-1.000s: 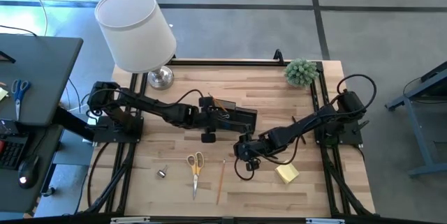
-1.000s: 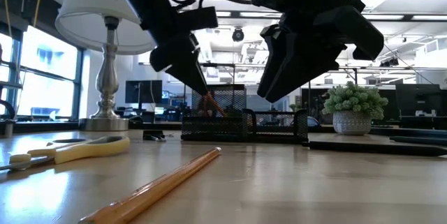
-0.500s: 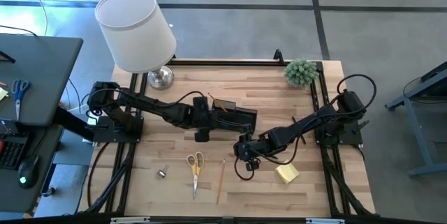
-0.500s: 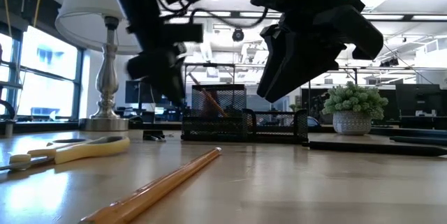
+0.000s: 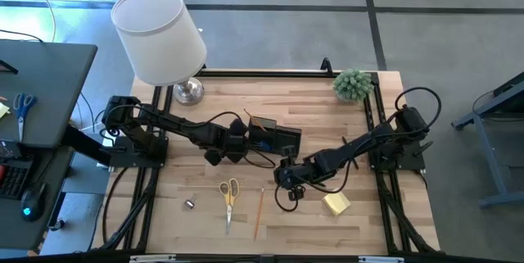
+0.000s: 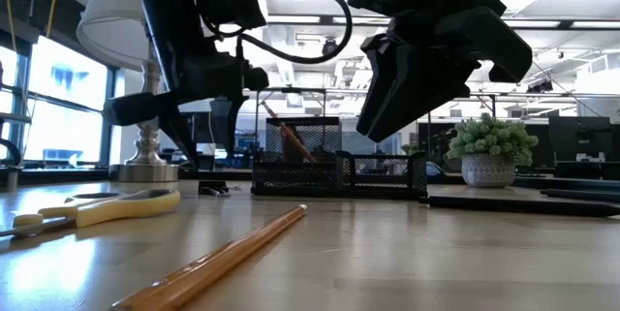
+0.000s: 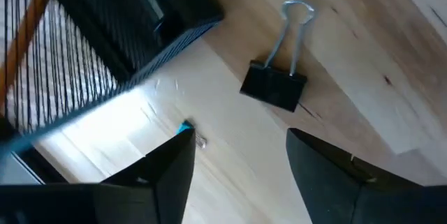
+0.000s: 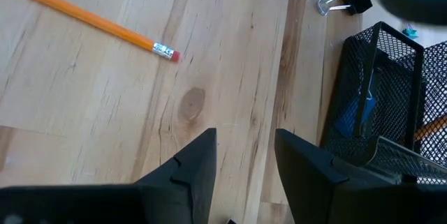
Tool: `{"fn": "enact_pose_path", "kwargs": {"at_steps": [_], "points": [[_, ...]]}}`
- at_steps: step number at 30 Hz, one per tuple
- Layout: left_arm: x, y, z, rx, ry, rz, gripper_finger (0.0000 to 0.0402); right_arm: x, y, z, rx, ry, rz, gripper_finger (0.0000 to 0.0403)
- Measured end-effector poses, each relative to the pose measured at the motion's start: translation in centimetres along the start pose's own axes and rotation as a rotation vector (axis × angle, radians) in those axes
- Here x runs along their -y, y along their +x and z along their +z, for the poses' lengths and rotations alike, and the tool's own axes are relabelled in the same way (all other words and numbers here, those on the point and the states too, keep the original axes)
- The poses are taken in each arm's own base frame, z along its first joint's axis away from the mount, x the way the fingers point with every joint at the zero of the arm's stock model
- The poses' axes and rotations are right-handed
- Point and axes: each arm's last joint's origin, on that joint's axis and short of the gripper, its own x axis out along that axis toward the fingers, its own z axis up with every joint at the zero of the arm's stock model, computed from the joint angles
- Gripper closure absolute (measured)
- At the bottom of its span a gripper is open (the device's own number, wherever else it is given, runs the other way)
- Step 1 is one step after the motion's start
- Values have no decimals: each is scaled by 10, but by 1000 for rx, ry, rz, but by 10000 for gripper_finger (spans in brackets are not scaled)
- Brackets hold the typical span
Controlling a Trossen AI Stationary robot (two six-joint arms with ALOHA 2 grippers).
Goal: Pick and place office supplies into organizer
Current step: Put the top black binder clip into the desk organizer
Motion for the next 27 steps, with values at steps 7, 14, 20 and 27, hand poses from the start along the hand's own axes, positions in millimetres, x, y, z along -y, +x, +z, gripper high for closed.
{"fn": "enact_pose_path", "kwargs": {"at_steps": [7,14,20,27], "points": [[1,0,4,105,170,-64,133,0,0,0,0,-1,10,263],[-7,7,1,150,185,-80,110,0,0,0,4,-4,11,263],[-7,24,-6,100,171,-155,129,0,0,0,4,3,18,263],[-7,31,-1,121,203,-155,139,0,0,0,3,3,22,263]]}}
